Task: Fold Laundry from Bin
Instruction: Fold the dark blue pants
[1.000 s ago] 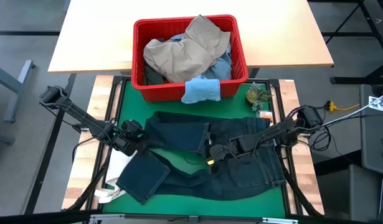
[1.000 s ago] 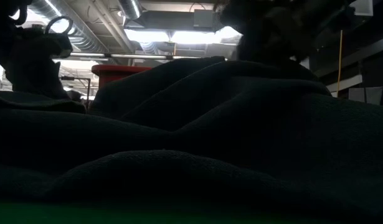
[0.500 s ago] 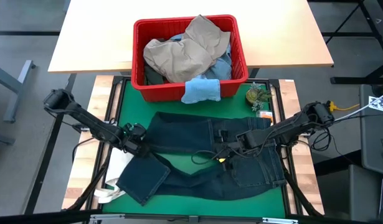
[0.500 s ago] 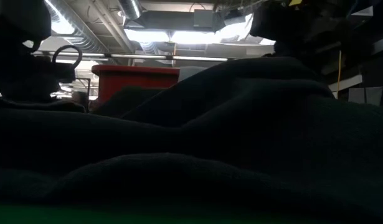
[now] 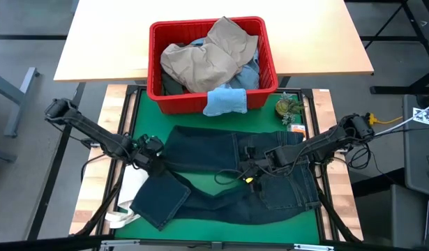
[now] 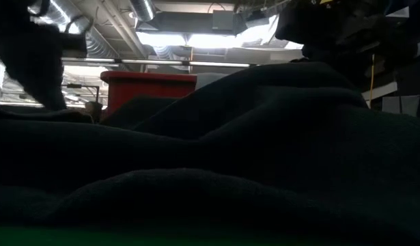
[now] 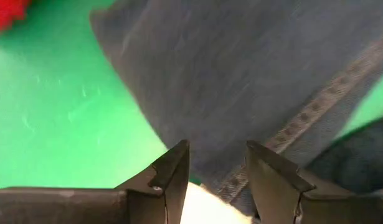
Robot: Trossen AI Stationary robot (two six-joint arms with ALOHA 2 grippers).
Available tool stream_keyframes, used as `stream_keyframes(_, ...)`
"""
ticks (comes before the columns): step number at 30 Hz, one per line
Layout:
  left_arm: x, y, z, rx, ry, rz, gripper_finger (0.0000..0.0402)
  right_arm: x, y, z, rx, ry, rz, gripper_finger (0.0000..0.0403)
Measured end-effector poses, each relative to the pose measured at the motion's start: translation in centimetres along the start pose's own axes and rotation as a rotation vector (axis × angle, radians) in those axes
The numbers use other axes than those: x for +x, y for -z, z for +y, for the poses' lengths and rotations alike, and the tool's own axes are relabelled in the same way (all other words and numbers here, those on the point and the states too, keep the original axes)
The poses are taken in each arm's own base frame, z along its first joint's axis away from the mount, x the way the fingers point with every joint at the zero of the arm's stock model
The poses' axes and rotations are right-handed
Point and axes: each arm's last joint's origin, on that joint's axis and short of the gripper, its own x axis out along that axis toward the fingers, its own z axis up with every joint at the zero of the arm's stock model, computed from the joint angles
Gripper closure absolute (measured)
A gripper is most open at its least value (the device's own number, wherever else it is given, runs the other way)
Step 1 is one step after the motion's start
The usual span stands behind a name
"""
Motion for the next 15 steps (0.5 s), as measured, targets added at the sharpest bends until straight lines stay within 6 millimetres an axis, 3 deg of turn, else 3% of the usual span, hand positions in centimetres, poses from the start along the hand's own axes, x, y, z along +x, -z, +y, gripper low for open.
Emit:
stream_keyframes(4, -2.3, -1.8, -0.1, 0.073, 0.07, -0.082, 0.0253, -0.5, 0.0, -0.5, 0.013, -0.009, -0.004, 0.0229)
stream_keyframes(9, -4.5, -4.1, 0.4, 0.09, 0.069, -0.22, 0.0253, -2.4, -0.9, -2.3, 0.046, -0.038, 0.001, 0.0224)
stream_keyframes(15, -4.0, -5.7, 2.1, 0.012, -0.039, -0.241, 0.0253, -4.9, -2.8, -4.3, -0.109, 0.042, -0.056, 0.0224)
